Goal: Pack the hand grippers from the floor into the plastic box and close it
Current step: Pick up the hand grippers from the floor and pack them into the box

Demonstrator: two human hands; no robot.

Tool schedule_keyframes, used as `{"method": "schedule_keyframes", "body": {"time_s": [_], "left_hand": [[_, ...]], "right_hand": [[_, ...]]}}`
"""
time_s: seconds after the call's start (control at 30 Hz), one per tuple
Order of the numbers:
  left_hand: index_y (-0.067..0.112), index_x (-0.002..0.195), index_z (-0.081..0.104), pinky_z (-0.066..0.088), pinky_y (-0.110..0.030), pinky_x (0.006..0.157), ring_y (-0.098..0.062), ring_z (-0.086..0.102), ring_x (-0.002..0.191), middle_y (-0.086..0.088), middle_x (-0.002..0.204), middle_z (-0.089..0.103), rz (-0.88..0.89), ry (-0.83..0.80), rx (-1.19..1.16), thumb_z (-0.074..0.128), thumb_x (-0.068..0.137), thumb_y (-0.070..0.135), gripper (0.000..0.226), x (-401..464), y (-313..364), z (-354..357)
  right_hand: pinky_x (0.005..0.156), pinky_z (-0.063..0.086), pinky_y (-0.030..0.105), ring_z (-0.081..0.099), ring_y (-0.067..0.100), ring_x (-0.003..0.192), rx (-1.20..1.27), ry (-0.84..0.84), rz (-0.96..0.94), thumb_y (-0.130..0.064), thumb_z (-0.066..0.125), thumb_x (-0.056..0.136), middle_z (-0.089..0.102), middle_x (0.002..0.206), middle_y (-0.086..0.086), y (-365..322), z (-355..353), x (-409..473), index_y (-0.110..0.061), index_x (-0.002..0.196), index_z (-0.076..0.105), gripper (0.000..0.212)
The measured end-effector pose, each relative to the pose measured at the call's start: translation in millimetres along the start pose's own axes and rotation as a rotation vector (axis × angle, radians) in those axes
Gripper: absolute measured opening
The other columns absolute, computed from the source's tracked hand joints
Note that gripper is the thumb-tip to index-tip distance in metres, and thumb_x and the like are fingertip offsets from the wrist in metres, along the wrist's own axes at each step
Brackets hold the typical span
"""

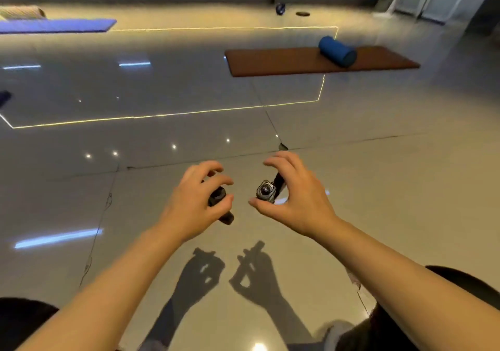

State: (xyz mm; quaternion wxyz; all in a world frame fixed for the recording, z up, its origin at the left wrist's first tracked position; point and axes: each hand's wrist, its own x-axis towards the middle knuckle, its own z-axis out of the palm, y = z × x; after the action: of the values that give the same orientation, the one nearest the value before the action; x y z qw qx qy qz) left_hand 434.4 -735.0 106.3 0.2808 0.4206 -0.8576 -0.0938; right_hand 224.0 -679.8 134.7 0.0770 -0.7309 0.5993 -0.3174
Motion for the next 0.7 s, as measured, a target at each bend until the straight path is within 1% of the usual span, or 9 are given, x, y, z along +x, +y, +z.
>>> {"method": "schedule_keyframes", "body": {"time_s": [0.07, 0.1, 0.17, 0.23, 0.33, 0.43, 0.5, 0.6, 0.7], "left_hand": [[0.021, 0.102, 0.065, 0.036, -0.026, 0.082, -0.009, 0.041, 0.104, 0.003, 0.118, 0.051, 0.079, 0.022, 0.04, 0.042, 0.082, 0.046, 0.04, 5, 17, -42], [0.021, 0.103, 0.066, 0.036, -0.025, 0.083, -0.01, 0.042, 0.105, 0.004, 0.118, 0.052, 0.11, 0.039, 0.063, 0.041, 0.084, 0.045, 0.039, 4, 22, -59], [0.021, 0.104, 0.066, 0.033, -0.02, 0.087, -0.009, 0.043, 0.107, 0.006, 0.114, 0.054, 0.129, 0.075, 0.081, 0.039, 0.087, 0.041, 0.038, -4, 24, -80], [0.023, 0.104, 0.065, 0.031, -0.015, 0.087, -0.006, 0.042, 0.104, 0.011, 0.11, 0.053, 0.079, 0.064, 0.063, 0.036, 0.087, 0.04, 0.038, -12, 22, -88], [0.026, 0.102, 0.066, 0.039, -0.024, 0.086, -0.006, 0.04, 0.104, 0.016, 0.109, 0.052, 0.041, -0.039, 0.106, 0.031, 0.084, 0.043, 0.043, -10, 26, -84], [0.025, 0.102, 0.067, 0.044, -0.03, 0.079, -0.011, 0.043, 0.108, 0.011, 0.112, 0.056, 0.116, -0.019, 0.186, 0.033, 0.085, 0.04, 0.041, -3, 38, -81], [0.024, 0.104, 0.066, 0.042, -0.029, 0.082, -0.012, 0.043, 0.11, 0.01, 0.113, 0.055, 0.13, 0.006, 0.169, 0.034, 0.087, 0.042, 0.04, 1, 40, -80], [0.026, 0.108, 0.064, 0.034, -0.026, 0.088, -0.01, 0.04, 0.112, 0.011, 0.116, 0.051, 0.119, -0.023, 0.111, 0.032, 0.087, 0.047, 0.044, 9, 44, -73], [0.026, 0.109, 0.063, 0.032, -0.025, 0.087, -0.01, 0.04, 0.112, 0.011, 0.117, 0.051, 0.142, -0.035, 0.074, 0.032, 0.087, 0.046, 0.044, 16, 54, -56]], "right_hand": [[0.085, 0.035, 0.011, 0.044, 0.004, 0.108, 0.111, 0.104, -0.023, -0.045, 0.076, 0.069, 0.045, 0.126, -0.005, -17, -25, 8, -0.017, 0.12, 0.053, 0.062], [0.088, 0.036, 0.011, 0.043, 0.003, 0.111, 0.163, 0.157, -0.035, -0.043, 0.075, 0.069, 0.045, 0.125, -0.004, -21, -33, 10, -0.016, 0.119, 0.053, 0.061], [0.092, 0.038, 0.016, 0.044, 0.003, 0.112, 0.27, 0.247, -0.014, -0.04, 0.074, 0.068, 0.045, 0.122, -0.005, -26, -39, 10, -0.016, 0.117, 0.052, 0.059], [0.089, 0.04, 0.02, 0.045, 0.003, 0.108, 0.346, 0.308, 0.057, -0.041, 0.075, 0.069, 0.044, 0.119, -0.008, -28, -36, 7, -0.02, 0.117, 0.051, 0.058], [0.085, 0.037, 0.021, 0.044, 0.005, 0.102, 0.379, 0.321, 0.215, -0.034, 0.08, 0.069, 0.043, 0.118, -0.008, -28, -27, 12, -0.024, 0.118, 0.048, 0.059], [0.086, 0.037, 0.022, 0.043, 0.006, 0.105, 0.399, 0.317, 0.26, -0.034, 0.079, 0.07, 0.044, 0.121, -0.008, -27, -28, 23, -0.025, 0.12, 0.048, 0.06], [0.085, 0.038, 0.02, 0.043, 0.005, 0.106, 0.396, 0.32, 0.258, -0.036, 0.079, 0.07, 0.043, 0.122, -0.009, -25, -33, 27, -0.025, 0.121, 0.047, 0.061], [0.077, 0.034, 0.008, 0.042, 0.005, 0.106, 0.366, 0.322, 0.255, -0.039, 0.079, 0.07, 0.041, 0.123, -0.009, -23, -44, 27, -0.026, 0.121, 0.047, 0.062], [0.073, 0.033, 0.006, 0.042, 0.002, 0.103, 0.292, 0.338, 0.242, -0.043, 0.078, 0.069, 0.039, 0.122, -0.011, -21, -58, 15, -0.027, 0.121, 0.046, 0.063]]}}
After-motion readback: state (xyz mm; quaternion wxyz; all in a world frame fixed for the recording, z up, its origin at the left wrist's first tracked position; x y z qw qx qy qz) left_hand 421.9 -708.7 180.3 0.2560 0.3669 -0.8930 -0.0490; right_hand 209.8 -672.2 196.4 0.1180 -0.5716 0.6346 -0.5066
